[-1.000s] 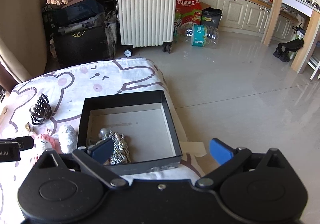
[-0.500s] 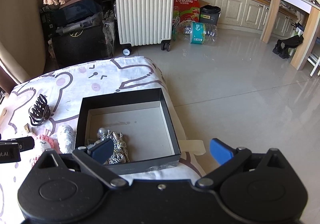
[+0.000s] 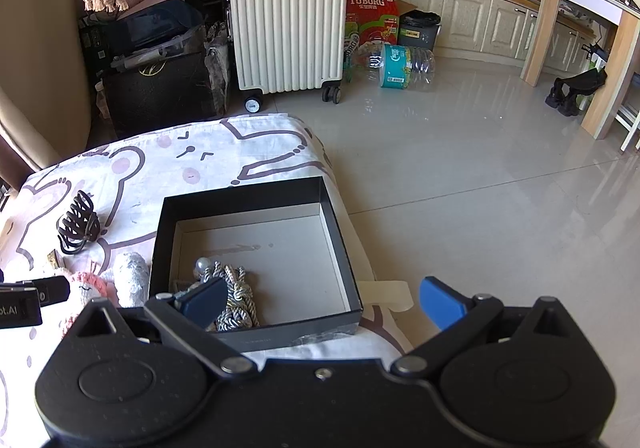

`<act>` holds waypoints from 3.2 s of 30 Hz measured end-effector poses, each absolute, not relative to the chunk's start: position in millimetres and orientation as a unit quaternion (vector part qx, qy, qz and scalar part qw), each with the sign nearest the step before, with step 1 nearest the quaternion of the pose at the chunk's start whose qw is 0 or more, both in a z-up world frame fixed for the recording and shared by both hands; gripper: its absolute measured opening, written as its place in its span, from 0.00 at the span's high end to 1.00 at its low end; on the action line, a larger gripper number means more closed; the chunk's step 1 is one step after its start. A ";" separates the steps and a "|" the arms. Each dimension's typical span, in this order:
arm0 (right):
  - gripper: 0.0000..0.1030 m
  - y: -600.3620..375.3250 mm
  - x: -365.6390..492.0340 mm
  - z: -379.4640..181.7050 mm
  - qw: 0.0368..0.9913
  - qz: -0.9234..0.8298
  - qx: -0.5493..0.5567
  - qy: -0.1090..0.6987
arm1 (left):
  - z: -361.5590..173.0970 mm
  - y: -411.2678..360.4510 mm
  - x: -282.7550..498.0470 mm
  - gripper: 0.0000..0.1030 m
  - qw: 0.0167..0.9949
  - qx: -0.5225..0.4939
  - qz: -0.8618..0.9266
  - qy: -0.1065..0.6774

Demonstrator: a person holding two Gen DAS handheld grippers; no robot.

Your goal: Organize objects

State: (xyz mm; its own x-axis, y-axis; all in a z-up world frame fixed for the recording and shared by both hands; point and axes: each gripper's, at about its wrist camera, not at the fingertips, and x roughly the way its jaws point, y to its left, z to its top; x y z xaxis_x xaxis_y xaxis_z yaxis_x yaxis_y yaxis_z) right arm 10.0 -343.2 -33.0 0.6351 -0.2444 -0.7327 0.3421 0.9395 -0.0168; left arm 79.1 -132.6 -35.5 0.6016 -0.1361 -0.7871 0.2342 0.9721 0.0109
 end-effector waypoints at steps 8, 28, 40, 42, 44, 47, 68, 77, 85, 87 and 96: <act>0.00 -343.8 10.5 -35.0 0.902 -0.164 0.063 0.394 | -36.8 -131.6 80.7 0.00 0.893 0.051 -0.099 0.435; 0.00 -331.2 21.7 -42.1 0.899 -0.164 0.064 0.400 | -38.2 -104.4 85.8 0.00 0.894 0.042 -0.084 0.437; 0.00 -295.1 38.6 -43.6 0.905 -0.128 0.054 0.402 | -33.8 -57.8 86.5 0.00 0.899 0.035 -0.048 0.435; 0.00 -287.9 41.3 -43.5 0.906 -0.121 0.054 0.401 | -32.4 -49.1 85.7 0.00 0.899 0.034 -0.040 0.434; 0.00 -280.3 44.1 -43.3 0.908 -0.113 0.052 0.401 | -31.2 -40.8 84.7 0.00 0.900 0.032 -0.033 0.433; 0.00 -268.5 48.3 -43.1 0.910 -0.100 0.048 0.401 | -29.2 -28.4 83.6 0.00 0.901 0.029 -0.023 0.433; 0.00 -215.4 57.4 -37.8 0.918 -0.045 0.037 0.393 | -18.6 21.8 71.8 0.00 0.907 0.013 0.010 0.421; 0.00 -209.7 59.7 -36.9 0.921 -0.043 0.027 0.386 | -17.6 19.2 72.1 0.00 0.908 0.009 -0.003 0.418; 0.00 -218.5 57.3 -33.2 0.928 -0.039 0.042 0.368 | -17.7 2.6 74.2 0.00 0.914 0.019 -0.024 0.404; 0.00 -220.1 57.1 -31.8 0.930 -0.040 0.044 0.363 | -19.0 -4.5 75.9 0.01 0.916 0.025 -0.029 0.400; 0.00 -225.8 59.5 -31.9 0.936 -0.031 0.043 0.348 | -34.5 -22.6 89.8 0.09 0.904 0.006 -0.051 0.425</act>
